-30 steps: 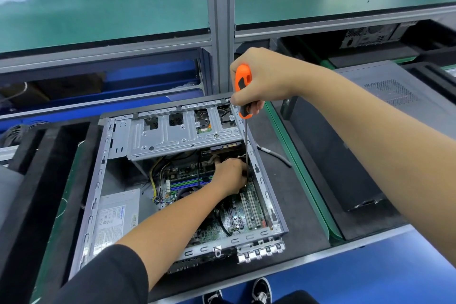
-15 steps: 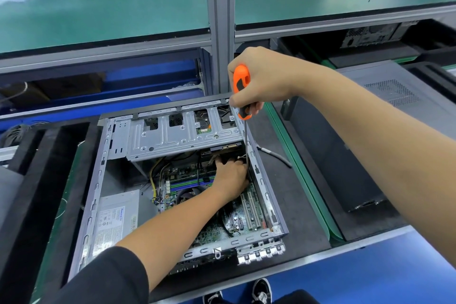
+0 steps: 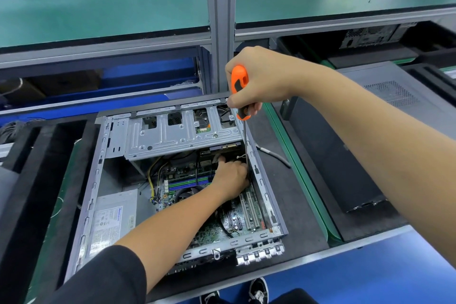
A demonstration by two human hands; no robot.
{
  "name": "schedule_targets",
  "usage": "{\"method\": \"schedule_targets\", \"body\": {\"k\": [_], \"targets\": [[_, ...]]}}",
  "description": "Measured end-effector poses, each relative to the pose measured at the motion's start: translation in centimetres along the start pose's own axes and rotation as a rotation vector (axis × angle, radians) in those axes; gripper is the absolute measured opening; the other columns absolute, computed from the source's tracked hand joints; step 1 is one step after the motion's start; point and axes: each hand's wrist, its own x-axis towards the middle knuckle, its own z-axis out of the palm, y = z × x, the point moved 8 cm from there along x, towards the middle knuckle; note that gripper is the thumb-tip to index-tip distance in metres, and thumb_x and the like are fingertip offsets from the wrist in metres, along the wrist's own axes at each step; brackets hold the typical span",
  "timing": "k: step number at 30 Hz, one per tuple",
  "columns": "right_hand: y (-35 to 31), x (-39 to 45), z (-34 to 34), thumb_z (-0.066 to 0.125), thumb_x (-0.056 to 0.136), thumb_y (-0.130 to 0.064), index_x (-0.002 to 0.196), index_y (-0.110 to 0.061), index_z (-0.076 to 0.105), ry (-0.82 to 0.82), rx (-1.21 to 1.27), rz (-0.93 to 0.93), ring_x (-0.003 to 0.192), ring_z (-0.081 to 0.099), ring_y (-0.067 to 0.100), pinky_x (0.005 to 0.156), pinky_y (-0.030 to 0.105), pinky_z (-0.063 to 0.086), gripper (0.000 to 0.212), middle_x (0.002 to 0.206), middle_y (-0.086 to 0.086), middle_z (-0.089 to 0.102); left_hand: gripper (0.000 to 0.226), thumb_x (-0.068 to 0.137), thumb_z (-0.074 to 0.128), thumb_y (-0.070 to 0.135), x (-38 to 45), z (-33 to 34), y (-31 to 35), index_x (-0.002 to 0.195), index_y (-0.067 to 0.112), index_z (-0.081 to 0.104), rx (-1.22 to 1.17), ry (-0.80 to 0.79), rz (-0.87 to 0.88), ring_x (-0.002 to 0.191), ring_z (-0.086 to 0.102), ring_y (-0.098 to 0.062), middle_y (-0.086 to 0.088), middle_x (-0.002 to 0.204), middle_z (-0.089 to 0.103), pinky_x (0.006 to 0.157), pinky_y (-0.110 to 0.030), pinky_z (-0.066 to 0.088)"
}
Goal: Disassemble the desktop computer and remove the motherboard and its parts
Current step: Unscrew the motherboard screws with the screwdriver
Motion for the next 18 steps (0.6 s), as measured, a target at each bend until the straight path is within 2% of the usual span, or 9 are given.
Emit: {"method": "schedule_targets", "body": {"k": [3, 6, 11, 18], "targets": [[0.3, 0.2, -0.1, 0.075, 0.076, -0.032, 0.084, -0.002, 0.063, 0.019, -0.005, -0.005, 0.073, 0.065, 0.027, 0.059, 0.032, 0.051, 0.033, 0.082, 0.016, 0.066, 0.028, 0.091, 0.053, 0.031, -0.1, -0.2, -0.3, 0.110, 0.011, 0.059, -0.072, -0.006, -0.064, 0.100, 0.060, -0.028, -0.008, 0.105, 0.063, 0.101, -0.048, 0.023], [0.8, 0.4, 0.1, 0.076, 0.076, -0.032, 0.082, -0.004, 0.062, 0.025, 0.002, 0.016, 0.065, 0.059, 0.022, 0.053, 0.023, 0.044, 0.032, 0.080, 0.015, 0.066, 0.016, 0.087, 0.055, 0.019, -0.2, -0.5, -1.2, 0.098, 0.016, 0.066, -0.277, -0.029, -0.118, 0.100, 0.060, -0.027, -0.002, 0.092, 0.065, 0.108, -0.051, 0.016], [1.4, 0.5, 0.2, 0.077, 0.073, -0.032, 0.071, -0.011, 0.057, 0.055, 0.005, 0.054, 0.058, 0.050, 0.014, 0.045, 0.016, 0.038, 0.029, 0.068, 0.007, 0.059, 0.016, 0.086, 0.067, 0.029, -0.5, -0.5, -2.0, 0.099, 0.022, 0.072, -0.434, -0.018, -0.122, 0.102, 0.060, -0.022, 0.001, 0.094, 0.071, 0.105, -0.045, 0.020], [1.6, 0.3, 0.3, 0.076, 0.072, -0.034, 0.066, -0.017, 0.051, 0.077, 0.002, 0.061, 0.056, 0.045, 0.012, 0.049, 0.021, 0.036, 0.032, 0.063, 0.000, 0.050, 0.019, 0.087, 0.063, 0.029, -0.6, -1.0, -1.4, 0.096, 0.014, 0.071, -0.342, 0.007, -0.087, 0.096, 0.060, -0.029, -0.007, 0.091, 0.068, 0.094, -0.044, 0.037]]}}
